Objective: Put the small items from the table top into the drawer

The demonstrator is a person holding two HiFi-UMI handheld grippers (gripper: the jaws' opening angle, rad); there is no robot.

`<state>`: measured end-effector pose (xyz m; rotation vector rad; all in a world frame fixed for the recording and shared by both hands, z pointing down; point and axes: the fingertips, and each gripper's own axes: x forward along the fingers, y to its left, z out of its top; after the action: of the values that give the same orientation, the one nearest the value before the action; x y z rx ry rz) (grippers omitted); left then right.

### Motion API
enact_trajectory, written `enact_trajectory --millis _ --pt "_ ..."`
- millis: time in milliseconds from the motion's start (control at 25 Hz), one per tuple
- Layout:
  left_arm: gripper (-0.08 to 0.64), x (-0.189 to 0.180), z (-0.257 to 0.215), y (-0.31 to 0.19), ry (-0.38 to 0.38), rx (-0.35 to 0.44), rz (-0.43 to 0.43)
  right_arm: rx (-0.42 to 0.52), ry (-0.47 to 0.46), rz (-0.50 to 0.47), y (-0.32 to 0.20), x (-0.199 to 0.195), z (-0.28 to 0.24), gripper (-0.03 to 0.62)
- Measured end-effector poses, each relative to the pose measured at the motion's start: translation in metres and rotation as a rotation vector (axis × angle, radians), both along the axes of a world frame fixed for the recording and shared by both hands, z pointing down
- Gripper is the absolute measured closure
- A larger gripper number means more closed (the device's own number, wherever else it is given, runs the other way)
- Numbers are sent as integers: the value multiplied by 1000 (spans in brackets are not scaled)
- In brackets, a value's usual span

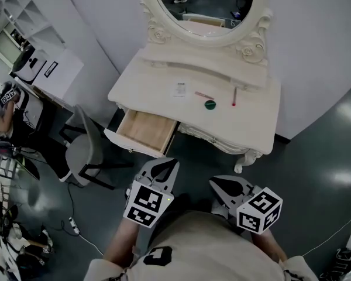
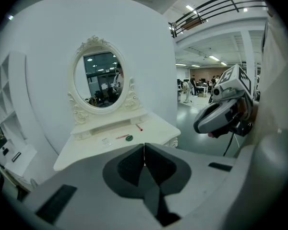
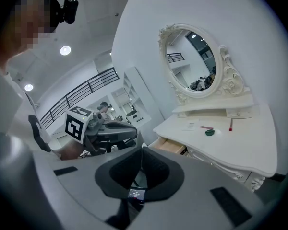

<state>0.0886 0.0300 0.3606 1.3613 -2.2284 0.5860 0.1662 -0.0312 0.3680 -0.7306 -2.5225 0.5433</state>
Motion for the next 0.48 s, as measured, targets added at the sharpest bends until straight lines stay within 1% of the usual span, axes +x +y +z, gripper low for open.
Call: enact_trajectory --millis 240,480 --pt "503 -17 4 -11 -8 -6 16 3 6 40 -14 -6 4 565" --pt "503 -37 11 -24 11 33 58 58 33 72 -21 -23 8 565"
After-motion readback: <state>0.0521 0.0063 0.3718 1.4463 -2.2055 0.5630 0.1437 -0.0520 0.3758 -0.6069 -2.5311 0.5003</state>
